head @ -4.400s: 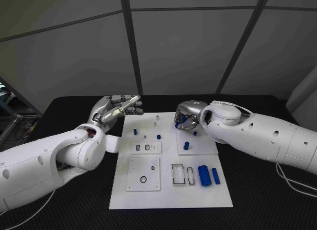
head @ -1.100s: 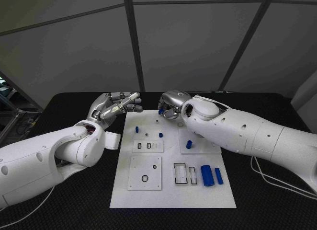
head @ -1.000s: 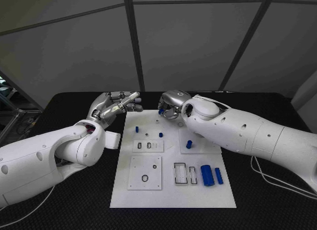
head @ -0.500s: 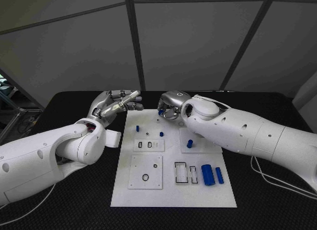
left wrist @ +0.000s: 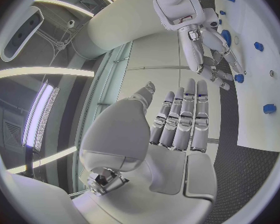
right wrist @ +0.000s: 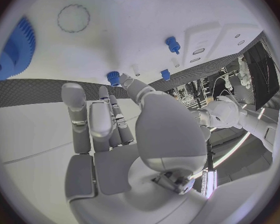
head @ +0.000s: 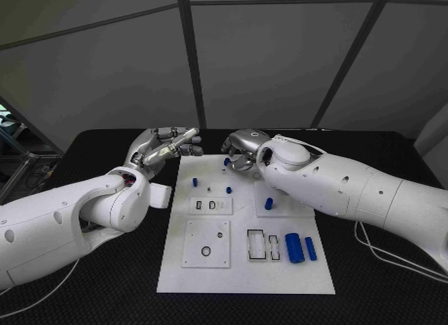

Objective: Assemble the parts on the task board

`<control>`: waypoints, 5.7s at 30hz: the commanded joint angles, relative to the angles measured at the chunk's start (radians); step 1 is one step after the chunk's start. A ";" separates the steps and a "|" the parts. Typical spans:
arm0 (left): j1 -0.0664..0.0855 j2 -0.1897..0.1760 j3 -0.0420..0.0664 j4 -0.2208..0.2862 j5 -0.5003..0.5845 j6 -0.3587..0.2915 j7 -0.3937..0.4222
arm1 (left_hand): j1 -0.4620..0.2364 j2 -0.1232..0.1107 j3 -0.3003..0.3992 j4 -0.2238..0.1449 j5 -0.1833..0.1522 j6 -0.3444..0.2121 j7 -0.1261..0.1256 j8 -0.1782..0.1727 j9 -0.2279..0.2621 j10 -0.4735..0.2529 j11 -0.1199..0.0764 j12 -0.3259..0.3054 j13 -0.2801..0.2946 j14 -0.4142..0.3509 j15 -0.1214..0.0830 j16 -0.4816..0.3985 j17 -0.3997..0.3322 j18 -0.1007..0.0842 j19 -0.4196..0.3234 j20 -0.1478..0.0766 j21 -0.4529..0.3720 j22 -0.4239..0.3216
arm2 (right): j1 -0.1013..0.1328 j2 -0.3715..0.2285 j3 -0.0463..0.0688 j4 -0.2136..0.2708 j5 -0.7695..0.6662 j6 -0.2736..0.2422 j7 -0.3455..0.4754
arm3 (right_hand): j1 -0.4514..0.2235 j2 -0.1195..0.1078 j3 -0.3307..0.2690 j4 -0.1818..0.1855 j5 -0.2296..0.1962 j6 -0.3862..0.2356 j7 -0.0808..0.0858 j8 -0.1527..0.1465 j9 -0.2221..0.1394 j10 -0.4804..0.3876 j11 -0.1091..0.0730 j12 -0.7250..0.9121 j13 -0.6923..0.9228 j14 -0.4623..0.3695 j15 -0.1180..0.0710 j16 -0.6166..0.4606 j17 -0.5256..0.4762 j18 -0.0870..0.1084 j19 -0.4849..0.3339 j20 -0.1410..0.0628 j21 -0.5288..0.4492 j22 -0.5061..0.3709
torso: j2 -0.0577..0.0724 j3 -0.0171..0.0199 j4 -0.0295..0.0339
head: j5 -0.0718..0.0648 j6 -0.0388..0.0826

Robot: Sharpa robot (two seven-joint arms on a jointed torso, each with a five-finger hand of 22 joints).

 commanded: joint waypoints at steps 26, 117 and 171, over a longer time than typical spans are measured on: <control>0.004 -0.027 0.001 0.002 -0.006 0.021 0.016 | -0.003 0.003 0.008 -0.005 0.003 -0.007 0.013 -0.006 -0.001 -0.001 0.006 -0.005 -0.001 -0.005 0.003 -0.004 0.003 -0.026 -0.006 -0.001 -0.007 -0.002 | 0.004 -0.373 0.066 0.298 0.246 0.082 -0.101 | 0.042 -0.007 -0.230 0.109 0.073 0.082 0.020 0.061 0.008 0.263 -0.047 1.042 0.936 0.066 -0.030 0.218 0.340 -0.051 0.170 -0.031 0.195 0.334 | -0.005 0.0038 -0.0135 | -0.011 0.017; 0.004 -0.017 0.001 -0.011 -0.006 0.023 0.009 | -0.003 0.006 0.012 -0.007 0.003 -0.005 0.013 -0.007 0.000 0.001 0.006 -0.007 0.000 -0.003 0.003 -0.007 0.005 -0.025 -0.006 0.000 -0.008 -0.004 | -0.007 -0.272 0.063 0.160 0.159 0.179 -0.121 | 0.133 0.059 -0.230 0.113 0.080 0.156 0.018 0.137 0.022 0.310 -0.046 1.221 1.155 0.075 -0.026 0.259 0.416 -0.064 0.199 -0.025 0.247 0.425 | -0.005 0.0027 -0.0141 | -0.001 -0.003; 0.004 -0.001 0.001 -0.016 -0.006 0.019 0.010 | 0.000 0.008 0.015 -0.010 0.003 -0.005 0.012 -0.008 0.000 0.001 0.006 -0.008 0.000 -0.003 0.003 -0.008 0.006 -0.025 -0.006 0.000 -0.008 -0.004 | -0.023 -0.074 -0.001 0.203 -0.003 -0.010 -0.090 | 0.115 0.053 -0.163 0.086 0.122 0.213 0.001 0.136 0.022 0.333 -0.061 1.249 1.195 0.078 -0.040 0.265 0.430 -0.072 0.218 -0.040 0.269 0.467 | -0.004 0.0037 -0.0130 | 0.015 -0.001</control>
